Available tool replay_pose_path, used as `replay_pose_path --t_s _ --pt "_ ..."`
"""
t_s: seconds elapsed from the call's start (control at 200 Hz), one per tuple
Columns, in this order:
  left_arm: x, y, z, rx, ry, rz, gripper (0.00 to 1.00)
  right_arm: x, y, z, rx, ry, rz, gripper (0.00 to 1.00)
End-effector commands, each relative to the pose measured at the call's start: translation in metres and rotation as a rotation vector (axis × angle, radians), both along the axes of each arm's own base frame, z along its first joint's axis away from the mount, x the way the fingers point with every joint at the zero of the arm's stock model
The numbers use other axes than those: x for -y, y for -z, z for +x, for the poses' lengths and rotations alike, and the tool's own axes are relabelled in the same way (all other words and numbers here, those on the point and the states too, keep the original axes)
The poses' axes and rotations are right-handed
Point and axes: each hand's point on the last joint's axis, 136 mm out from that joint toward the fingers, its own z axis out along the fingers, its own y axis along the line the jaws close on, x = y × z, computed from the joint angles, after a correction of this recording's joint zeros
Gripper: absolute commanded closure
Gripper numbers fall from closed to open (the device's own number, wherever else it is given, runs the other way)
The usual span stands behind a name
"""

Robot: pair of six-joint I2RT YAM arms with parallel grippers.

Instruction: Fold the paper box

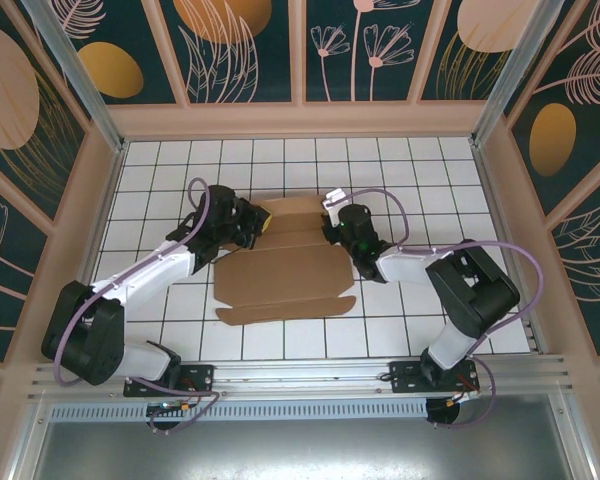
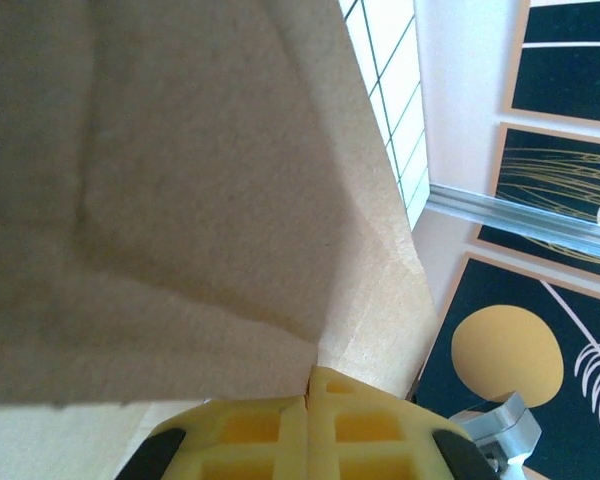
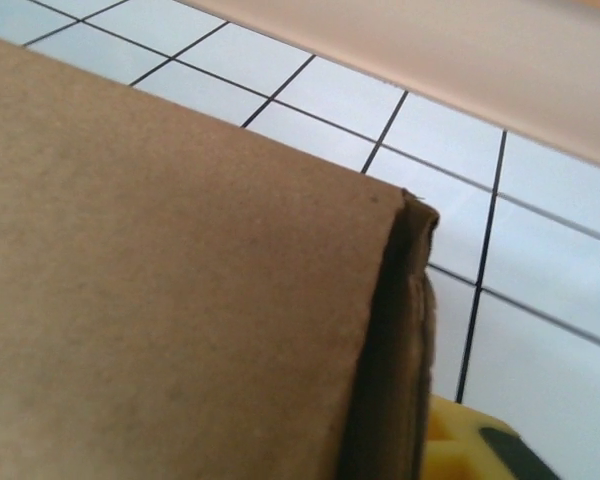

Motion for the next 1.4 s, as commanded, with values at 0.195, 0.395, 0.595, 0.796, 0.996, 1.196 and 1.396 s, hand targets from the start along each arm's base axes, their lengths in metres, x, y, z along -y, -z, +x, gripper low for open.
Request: replay_pose_path --t_s 0.195,0.395,0.595,0.796,0.996,1.196,1.396 --pt "0.002 0.001 -0.007 0.026 0.003 -0.005 1.0 -0.003 -0.033 -0.029 0.128 -0.053 0.137 0.39" --pt "0.003 -0.002 -0.007 0.031 0.009 -0.009 1.0 -0.002 -0.022 -0.028 0.127 -0.026 0.188 0.41" --pt "0.002 -0.001 -0.009 0.029 0.013 -0.005 1.0 0.0 -0.005 -0.022 0.135 0.011 0.175 0.47" --pt "0.002 0.0 -0.01 0.028 0.015 -0.003 1.0 0.006 0.01 -0.019 0.135 0.043 0.172 0.52" --pt "0.003 0.001 -0.011 0.028 0.021 -0.005 1.0 0.006 0.016 -0.016 0.143 0.034 0.177 0.61" --pt "0.003 0.0 -0.01 0.032 0.018 -0.008 1.0 0.008 0.017 -0.005 0.146 0.051 0.174 0.65" --pt "0.004 0.0 -0.01 0.03 0.023 -0.013 1.0 0.011 0.017 0.003 0.156 0.058 0.18 0.66"
